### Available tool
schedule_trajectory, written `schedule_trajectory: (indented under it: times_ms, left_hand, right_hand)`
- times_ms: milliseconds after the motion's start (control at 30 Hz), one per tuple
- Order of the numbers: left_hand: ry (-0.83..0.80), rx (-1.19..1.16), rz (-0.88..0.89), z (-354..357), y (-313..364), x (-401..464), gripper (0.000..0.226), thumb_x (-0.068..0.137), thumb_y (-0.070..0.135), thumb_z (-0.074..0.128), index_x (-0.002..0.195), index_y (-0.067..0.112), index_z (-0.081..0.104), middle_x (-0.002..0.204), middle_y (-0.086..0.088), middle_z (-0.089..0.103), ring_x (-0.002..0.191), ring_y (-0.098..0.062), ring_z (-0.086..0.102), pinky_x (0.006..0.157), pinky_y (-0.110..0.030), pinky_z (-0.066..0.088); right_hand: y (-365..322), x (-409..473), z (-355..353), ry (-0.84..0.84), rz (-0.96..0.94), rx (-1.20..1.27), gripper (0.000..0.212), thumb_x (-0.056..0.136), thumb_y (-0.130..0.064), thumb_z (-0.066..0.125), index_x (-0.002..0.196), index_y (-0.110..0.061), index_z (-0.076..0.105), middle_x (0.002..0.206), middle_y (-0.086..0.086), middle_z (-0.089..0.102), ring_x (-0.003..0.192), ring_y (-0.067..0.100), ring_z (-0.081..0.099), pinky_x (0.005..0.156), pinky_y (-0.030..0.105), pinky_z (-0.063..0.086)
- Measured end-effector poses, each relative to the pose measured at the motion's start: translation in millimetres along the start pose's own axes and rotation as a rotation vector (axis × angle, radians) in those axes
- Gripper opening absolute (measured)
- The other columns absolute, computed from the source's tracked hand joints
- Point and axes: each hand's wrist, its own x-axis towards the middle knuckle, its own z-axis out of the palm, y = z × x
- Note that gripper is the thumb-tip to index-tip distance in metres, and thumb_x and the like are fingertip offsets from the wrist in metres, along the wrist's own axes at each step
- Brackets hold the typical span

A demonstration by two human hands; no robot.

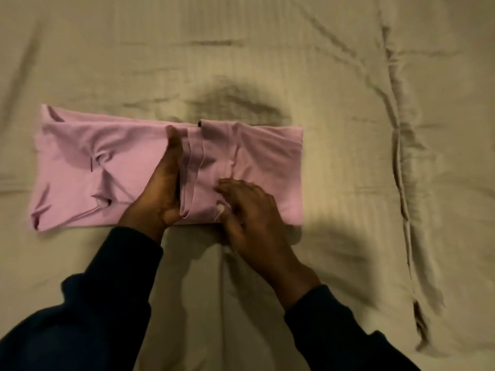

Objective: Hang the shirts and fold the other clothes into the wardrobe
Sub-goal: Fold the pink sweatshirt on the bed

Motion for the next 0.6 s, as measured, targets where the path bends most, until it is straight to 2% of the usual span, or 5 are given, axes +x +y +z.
schedule_trajectory:
  times_ms: [67, 133, 233, 367, 600]
  left_hand:
    - [0.124, 0.215, 0.144, -6, 2, 2, 0.042, 0.102, 0.036, 0.049, 0.118, 0.002, 0.068, 0.095, -0.010, 0.077, 0.084, -0.021, 0.075, 0.067, -0.035, 0.062]
    - [0.245, 0.410, 0.239, -13, 0, 7, 0.031, 0.098, 0.018, 0.061, 0.123, 0.001, 0.065, 0.100, -0.008, 0.076, 0.096, -0.023, 0.073, 0.083, -0.036, 0.061]
    - [0.373, 0.635, 0.342, -22, -4, 6, 0.025, 0.097, 0.014, 0.062, 0.122, 0.012, 0.064, 0.098, 0.000, 0.072, 0.086, -0.007, 0.070, 0.076, -0.022, 0.057]
    - [0.889, 1.063, 0.810, -7, -17, 4, 0.023, 0.086, 0.027, 0.073, 0.100, 0.013, 0.061, 0.101, -0.008, 0.063, 0.093, -0.022, 0.056, 0.081, -0.025, 0.038]
    - [0.786, 0.943, 0.569, 14, -15, 38, 0.038, 0.083, 0.057, 0.069, 0.095, 0.020, 0.066, 0.100, -0.003, 0.067, 0.092, -0.022, 0.061, 0.075, -0.028, 0.042]
  right_hand:
    - [5, 5, -4, 0.158, 0.033, 0.006, 0.033, 0.094, -0.015, 0.056, 0.126, -0.016, 0.064, 0.135, 0.001, 0.061, 0.130, 0.013, 0.049, 0.111, 0.042, 0.038]
    - [15, 14, -15, 0.324, 0.055, -0.070, 0.035, 0.093, -0.008, 0.054, 0.126, -0.015, 0.065, 0.137, 0.003, 0.060, 0.129, 0.015, 0.050, 0.113, 0.036, 0.036]
    - [35, 34, -28, 0.432, 0.131, -0.243, 0.038, 0.094, -0.011, 0.048, 0.129, -0.013, 0.064, 0.144, 0.007, 0.055, 0.131, 0.024, 0.050, 0.111, 0.032, 0.036]
    - [42, 48, -23, 0.434, 0.221, -0.352, 0.035, 0.095, -0.013, 0.050, 0.126, -0.013, 0.066, 0.141, 0.009, 0.055, 0.126, 0.030, 0.049, 0.104, 0.038, 0.041]
    - [42, 50, -13, 0.407, 0.263, -0.371, 0.038, 0.098, -0.016, 0.053, 0.135, -0.012, 0.058, 0.148, 0.010, 0.049, 0.135, 0.028, 0.043, 0.109, 0.038, 0.037]
